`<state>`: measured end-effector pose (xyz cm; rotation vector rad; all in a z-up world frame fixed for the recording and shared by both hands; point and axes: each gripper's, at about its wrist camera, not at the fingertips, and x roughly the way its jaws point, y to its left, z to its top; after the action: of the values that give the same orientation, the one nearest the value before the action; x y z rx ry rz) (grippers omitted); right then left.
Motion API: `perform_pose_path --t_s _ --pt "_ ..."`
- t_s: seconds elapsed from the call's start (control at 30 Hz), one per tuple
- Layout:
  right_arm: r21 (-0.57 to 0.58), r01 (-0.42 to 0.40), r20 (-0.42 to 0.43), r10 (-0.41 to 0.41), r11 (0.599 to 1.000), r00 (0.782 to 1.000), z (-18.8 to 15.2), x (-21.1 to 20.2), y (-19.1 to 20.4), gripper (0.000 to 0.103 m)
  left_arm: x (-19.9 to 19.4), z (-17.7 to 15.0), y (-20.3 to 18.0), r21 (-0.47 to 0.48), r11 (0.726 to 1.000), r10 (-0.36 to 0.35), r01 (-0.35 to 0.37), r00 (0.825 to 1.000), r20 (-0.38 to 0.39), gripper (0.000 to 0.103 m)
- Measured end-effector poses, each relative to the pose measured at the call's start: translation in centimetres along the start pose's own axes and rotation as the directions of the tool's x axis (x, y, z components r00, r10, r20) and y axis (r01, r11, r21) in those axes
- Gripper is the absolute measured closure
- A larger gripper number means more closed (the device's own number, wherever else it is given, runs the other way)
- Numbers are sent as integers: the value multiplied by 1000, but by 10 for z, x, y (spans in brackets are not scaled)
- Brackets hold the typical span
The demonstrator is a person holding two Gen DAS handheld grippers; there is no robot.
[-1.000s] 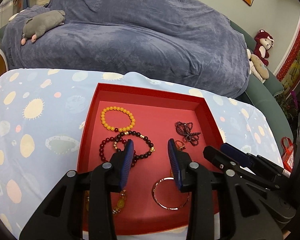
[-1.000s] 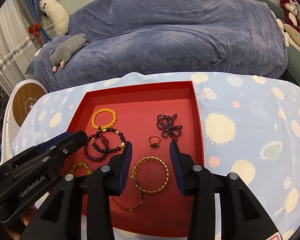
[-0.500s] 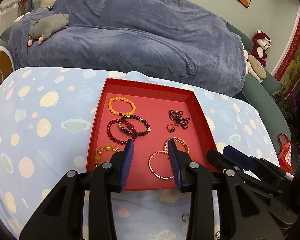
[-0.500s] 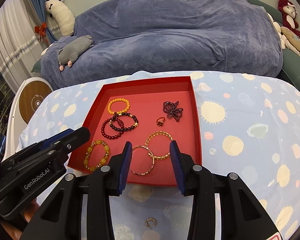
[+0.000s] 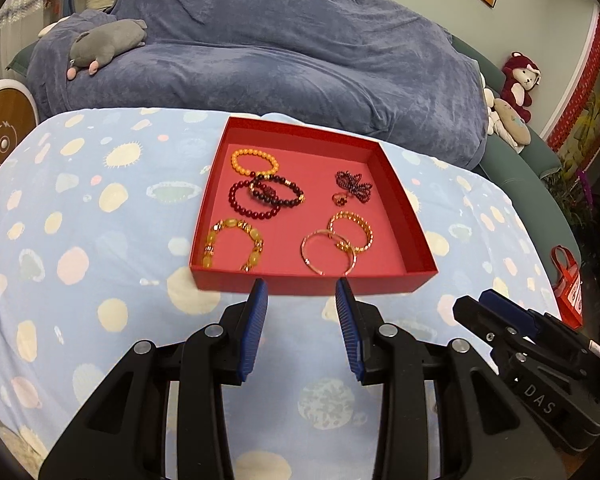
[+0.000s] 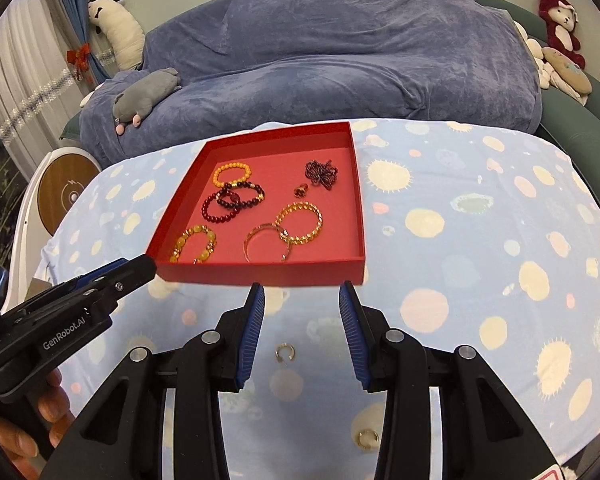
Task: Organize jewelry
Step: 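Move both open tools back toward the gold hoop earrings, then grasp a gold hoop earring with the right tool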
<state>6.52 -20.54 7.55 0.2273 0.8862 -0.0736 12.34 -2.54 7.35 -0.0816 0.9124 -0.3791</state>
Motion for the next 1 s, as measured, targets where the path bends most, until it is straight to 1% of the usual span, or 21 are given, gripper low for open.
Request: perform_pose_path --t_s 0.1,0.2,0.3,0.5,0.63,0.8,0.9,1.0 --pt "17 14 -26 -14 1000 1000 -22 -5 -8 65 -4 -20 5 -9 1000 9 -9 1000 -23 69" --pt "41 30 -52 -28 999 998 -43 -9 -17 65 -9 -41 7 8 999 34 -33 999 -39 69" --pt "55 47 -76 -43 997 996 -65 -10 -22 65 -13 -60 11 3 999 40 -40 998 -55 69" --pt "67 72 -117 -64 995 991 -102 -6 -34 65 -19 -92 14 30 997 76 -75 995 -60 69" --pt "83 79 -130 -68 993 989 -111 -1 -40 65 -17 -104 14 38 995 93 -91 993 -71 69" --pt "103 83 -130 -69 991 989 -112 6 -45 65 -13 -115 16 57 990 132 -128 989 -70 69" --pt "113 82 -140 -66 990 988 -113 13 -47 65 -12 -119 19 53 990 138 -134 987 -82 69" --pt "109 90 -139 -75 990 987 -113 17 -46 65 -13 -121 18 64 988 149 -144 986 -76 69"
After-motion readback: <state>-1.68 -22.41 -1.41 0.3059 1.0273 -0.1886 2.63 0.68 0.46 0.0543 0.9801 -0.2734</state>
